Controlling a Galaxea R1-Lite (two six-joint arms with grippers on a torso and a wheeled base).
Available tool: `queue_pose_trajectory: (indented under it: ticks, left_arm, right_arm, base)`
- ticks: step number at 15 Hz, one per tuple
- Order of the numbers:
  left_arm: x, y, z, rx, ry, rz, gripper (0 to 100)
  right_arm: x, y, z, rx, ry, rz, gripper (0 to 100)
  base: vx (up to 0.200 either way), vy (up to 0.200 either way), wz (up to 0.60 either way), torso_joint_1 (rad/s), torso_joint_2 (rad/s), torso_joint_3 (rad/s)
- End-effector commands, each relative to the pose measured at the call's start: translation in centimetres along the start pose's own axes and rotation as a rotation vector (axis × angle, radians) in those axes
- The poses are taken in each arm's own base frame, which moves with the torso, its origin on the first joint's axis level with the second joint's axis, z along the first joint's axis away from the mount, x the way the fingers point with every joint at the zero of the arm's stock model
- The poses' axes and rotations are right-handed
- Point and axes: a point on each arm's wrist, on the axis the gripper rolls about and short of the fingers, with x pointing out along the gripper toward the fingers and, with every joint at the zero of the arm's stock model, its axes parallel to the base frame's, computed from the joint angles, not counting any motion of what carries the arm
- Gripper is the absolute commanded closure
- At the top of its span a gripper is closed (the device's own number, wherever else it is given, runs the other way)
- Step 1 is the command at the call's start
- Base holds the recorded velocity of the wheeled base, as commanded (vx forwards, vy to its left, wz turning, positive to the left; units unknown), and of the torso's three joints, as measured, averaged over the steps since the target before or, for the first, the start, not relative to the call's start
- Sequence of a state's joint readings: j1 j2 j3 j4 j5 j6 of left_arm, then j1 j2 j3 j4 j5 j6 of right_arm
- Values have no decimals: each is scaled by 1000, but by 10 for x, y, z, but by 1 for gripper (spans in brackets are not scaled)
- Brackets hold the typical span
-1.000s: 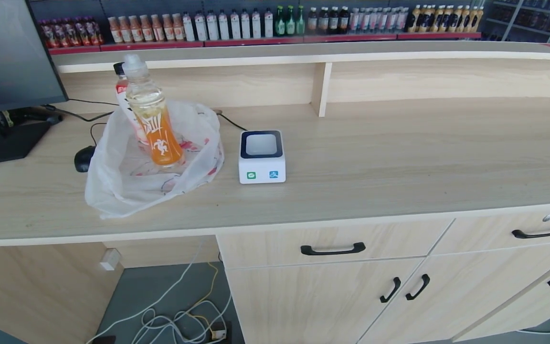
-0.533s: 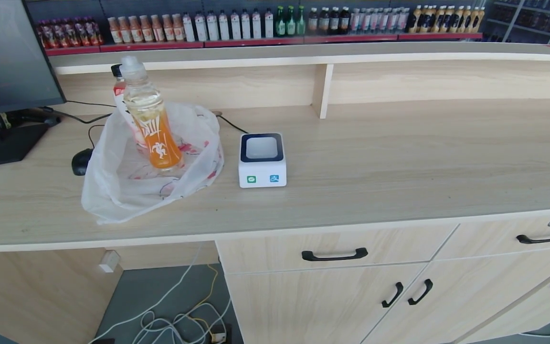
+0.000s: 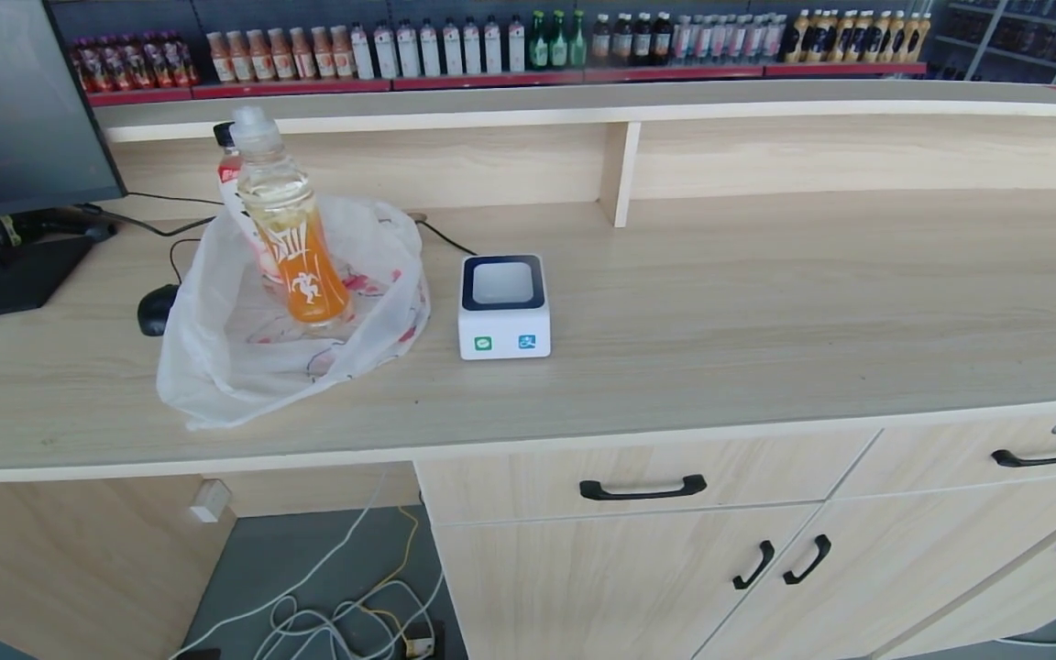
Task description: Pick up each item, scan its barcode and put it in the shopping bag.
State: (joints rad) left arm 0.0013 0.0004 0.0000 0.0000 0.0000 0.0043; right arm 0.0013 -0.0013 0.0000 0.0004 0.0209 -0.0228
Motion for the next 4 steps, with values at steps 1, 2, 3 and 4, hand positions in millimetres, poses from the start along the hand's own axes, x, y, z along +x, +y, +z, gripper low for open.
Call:
queue_pose_trajectory:
  ticks: [1, 2, 3, 4]
  left_arm:
    - [0, 0, 0, 0, 0, 0, 0]
    - [0, 0, 0, 0, 0, 0, 0]
    - [0, 0, 0, 0, 0, 0, 0]
    - [0, 0, 0, 0, 0, 0, 0]
  right_arm:
    - [0, 0, 0, -3, 1, 1, 0]
    - [0, 0, 0, -3, 1, 1, 0]
    - [0, 0, 0, -2, 1, 1, 0]
    - [0, 0, 0, -3, 1, 1, 0]
  base:
    - [0, 0, 0, 0, 0, 0]
    - [0, 0, 0, 0, 0, 0]
    - [0, 0, 0, 0, 0, 0]
    - [0, 0, 0, 0, 0, 0]
